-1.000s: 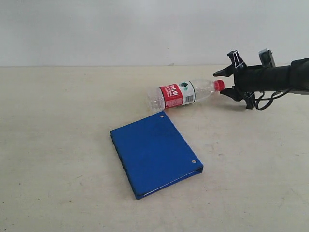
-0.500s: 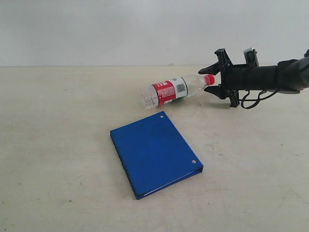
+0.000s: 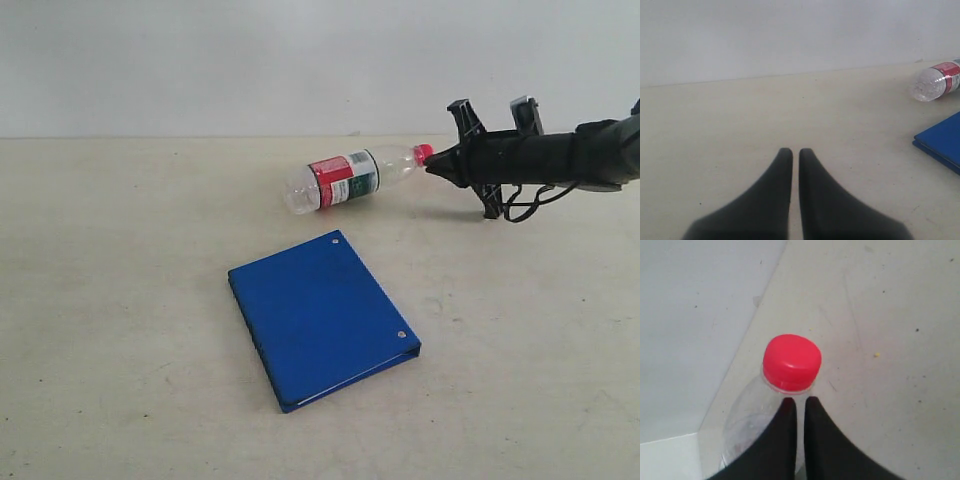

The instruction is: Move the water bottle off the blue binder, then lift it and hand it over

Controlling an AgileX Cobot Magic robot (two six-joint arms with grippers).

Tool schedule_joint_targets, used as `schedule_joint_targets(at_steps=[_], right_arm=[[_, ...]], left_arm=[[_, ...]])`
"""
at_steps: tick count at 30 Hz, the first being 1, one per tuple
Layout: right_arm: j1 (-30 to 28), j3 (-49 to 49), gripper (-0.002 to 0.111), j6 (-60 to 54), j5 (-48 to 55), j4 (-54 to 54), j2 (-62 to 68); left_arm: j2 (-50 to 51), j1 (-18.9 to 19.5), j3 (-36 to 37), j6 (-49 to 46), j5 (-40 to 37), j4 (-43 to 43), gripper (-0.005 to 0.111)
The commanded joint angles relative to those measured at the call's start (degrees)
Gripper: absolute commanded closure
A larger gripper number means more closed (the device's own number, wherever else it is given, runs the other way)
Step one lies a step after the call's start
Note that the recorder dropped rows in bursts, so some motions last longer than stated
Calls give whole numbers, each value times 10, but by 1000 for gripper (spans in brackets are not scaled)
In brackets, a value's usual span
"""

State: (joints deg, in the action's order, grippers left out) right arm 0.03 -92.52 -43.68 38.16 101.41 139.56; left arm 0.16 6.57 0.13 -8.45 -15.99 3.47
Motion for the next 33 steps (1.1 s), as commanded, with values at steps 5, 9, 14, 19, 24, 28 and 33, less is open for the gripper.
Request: schedule_joint_targets(at_steps=[5, 9, 14, 19, 24, 28, 33], right_arm=[[13, 4, 108, -245, 143, -15, -32], [68, -8, 108, -348, 36, -15, -84], [169, -101, 108, -370, -275, -15, -70], [192, -167, 108, -372, -209, -15, -32], [182, -167, 108, -323, -209, -57, -31], [182, -167, 108, -318, -175, -119, -31], [158, -167, 108, -220, -53, -285, -29]], left_arm=[[-2, -4, -1, -2, 5, 6, 102], [-2, -4, -1, -2, 5, 6, 102], [-2, -4, -1, -2, 5, 6, 102], [-2, -4, -1, -2, 5, 6, 102], [-2, -4, -1, -2, 5, 6, 102], [-2, -4, -1, -2, 5, 6, 102], [-2, -4, -1, -2, 5, 6, 102]])
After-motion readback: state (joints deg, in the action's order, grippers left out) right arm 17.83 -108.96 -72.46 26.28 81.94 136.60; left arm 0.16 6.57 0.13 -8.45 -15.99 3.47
